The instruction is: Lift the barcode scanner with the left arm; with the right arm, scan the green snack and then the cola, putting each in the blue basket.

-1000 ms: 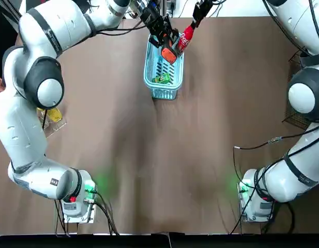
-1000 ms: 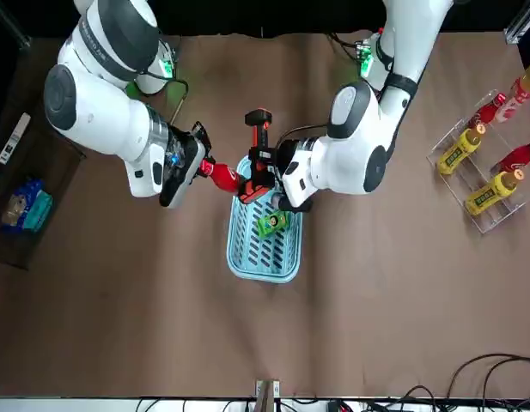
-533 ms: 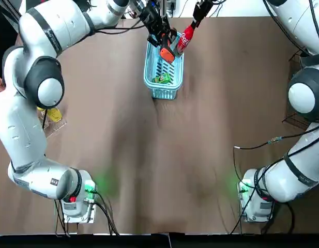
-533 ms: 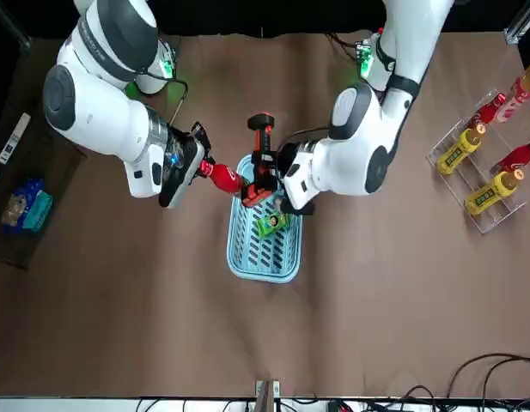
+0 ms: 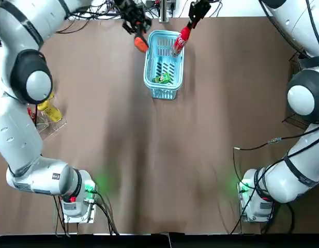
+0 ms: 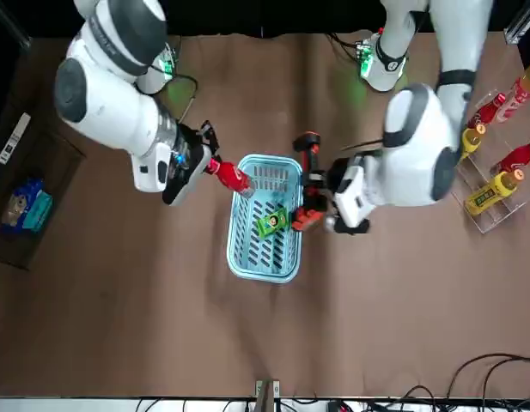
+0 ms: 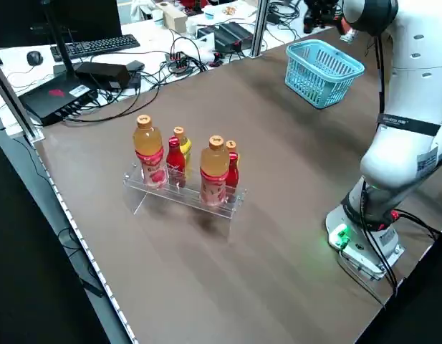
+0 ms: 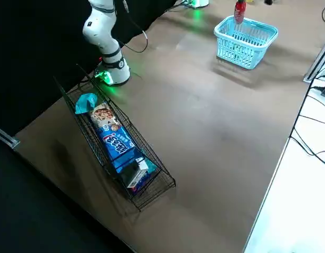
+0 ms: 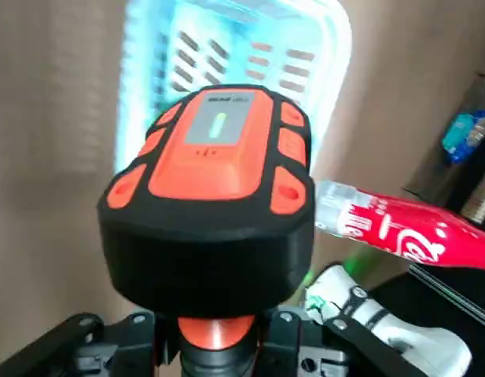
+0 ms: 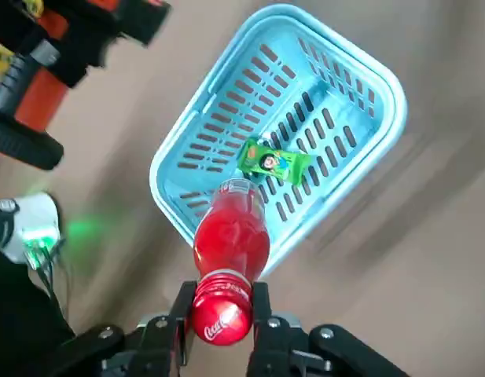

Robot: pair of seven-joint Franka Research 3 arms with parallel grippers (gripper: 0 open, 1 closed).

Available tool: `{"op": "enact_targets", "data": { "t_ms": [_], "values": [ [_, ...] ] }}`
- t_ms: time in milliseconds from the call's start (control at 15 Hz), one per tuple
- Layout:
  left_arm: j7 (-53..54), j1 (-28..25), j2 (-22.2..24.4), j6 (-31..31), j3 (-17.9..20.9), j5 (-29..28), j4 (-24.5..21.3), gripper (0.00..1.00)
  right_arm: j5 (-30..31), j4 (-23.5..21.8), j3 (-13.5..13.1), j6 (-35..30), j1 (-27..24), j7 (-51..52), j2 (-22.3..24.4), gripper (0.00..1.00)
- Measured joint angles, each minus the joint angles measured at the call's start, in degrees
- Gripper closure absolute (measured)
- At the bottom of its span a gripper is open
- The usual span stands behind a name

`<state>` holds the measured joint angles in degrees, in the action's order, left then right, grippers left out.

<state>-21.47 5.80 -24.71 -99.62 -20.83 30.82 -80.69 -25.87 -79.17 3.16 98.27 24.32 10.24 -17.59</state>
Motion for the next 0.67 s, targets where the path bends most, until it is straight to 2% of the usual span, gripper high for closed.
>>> {"op": "enact_targets", "data": {
  "t_ms": [200,400,667],
  "values": [
    [0.14,-4.63,0.73,3.33,0.07,-6.07,-0.10,0.66,4.71,-0.05,0.04,2.61,4.54,-9.19,-0.78,0.68],
    [0.66,-7.01,0.66,7.13,0.12,-15.45,-0.94,0.66,11.21,-0.14,0.08,4.70,8.83,-15.43,-2.79,0.68],
    [0.68,-7.70,-1.26,7.41,0.20,-28.95,-2.20,0.66,13.70,-0.18,-0.01,8.02,10.46,-18.49,-6.71,0.68]
  ]
}}
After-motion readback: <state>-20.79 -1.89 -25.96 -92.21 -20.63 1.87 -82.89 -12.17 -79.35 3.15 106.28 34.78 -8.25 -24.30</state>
